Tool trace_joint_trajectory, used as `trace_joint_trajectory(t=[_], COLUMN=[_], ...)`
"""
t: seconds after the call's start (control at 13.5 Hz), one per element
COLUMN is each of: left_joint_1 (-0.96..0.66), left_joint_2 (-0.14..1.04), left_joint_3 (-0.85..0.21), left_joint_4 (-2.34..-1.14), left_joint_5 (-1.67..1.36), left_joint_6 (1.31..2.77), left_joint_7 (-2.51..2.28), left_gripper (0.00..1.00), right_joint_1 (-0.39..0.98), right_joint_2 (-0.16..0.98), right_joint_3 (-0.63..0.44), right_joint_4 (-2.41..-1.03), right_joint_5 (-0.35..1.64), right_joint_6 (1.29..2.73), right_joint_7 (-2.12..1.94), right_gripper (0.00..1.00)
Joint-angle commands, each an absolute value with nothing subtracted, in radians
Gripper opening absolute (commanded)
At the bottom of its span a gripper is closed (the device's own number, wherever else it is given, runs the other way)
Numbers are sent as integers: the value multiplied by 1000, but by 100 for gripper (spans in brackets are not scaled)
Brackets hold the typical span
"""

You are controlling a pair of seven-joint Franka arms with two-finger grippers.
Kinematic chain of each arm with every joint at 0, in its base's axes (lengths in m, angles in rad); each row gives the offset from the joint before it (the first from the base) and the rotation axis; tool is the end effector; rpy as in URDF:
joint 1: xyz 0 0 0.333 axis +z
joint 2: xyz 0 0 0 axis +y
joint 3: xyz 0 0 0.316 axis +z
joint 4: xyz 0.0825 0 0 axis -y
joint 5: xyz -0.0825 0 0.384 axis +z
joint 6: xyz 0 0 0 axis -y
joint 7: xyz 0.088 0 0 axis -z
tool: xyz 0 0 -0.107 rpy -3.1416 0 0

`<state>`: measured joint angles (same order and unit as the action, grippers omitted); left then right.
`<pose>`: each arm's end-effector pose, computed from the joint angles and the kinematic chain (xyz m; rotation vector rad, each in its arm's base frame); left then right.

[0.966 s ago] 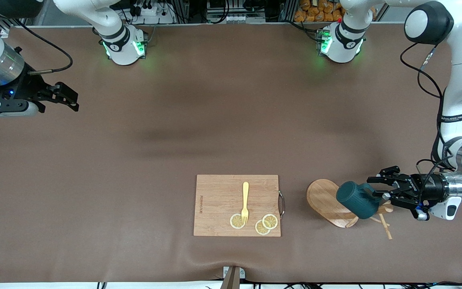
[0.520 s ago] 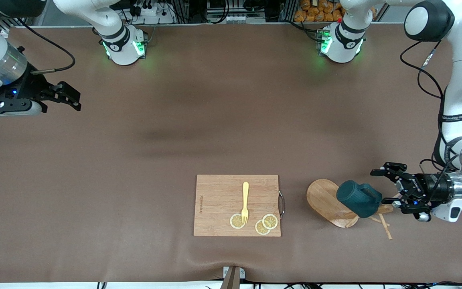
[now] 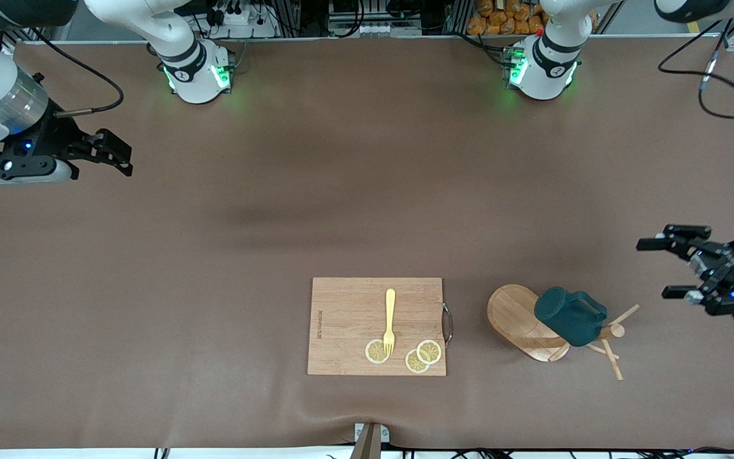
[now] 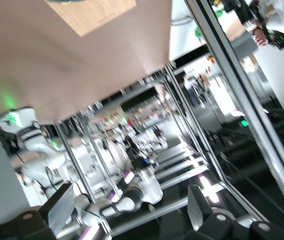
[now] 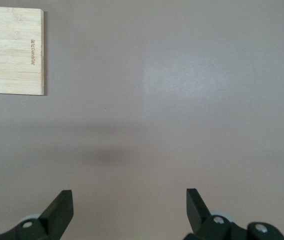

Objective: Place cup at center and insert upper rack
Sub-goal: 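Open the left gripper and pull it away from the mug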

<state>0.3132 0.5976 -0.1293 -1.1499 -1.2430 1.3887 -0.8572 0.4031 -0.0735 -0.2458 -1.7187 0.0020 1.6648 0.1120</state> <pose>0.7031 0.0435 0.5219 1.6096 0.9248 -0.7896 0.5328 0.0802 0.6015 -3.1187 -0.0711 -0.0227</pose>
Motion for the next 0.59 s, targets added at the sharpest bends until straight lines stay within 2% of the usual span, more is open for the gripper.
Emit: trace_joint_trajectory(t=[0.0, 0.52], left_joint_1=[304, 134], left_joint_2=[496, 347], left_joint_3=[-132, -138], left_joint_4=[-1186, -1187], left_joint_5=[-1114, -634], left_joint_6=[1388, 1390], left_joint_7=[-874, -857], left_gripper=[100, 100], right_joint_1=[416, 353], right_joint_2=[-103, -164], right_joint_3=[-256, -273], right_joint_4=[-1724, -1732], right_joint_5=[-2, -11], right_joint_6=[1643, 1571], right_joint_7=[130, 109], right_gripper=[100, 100])
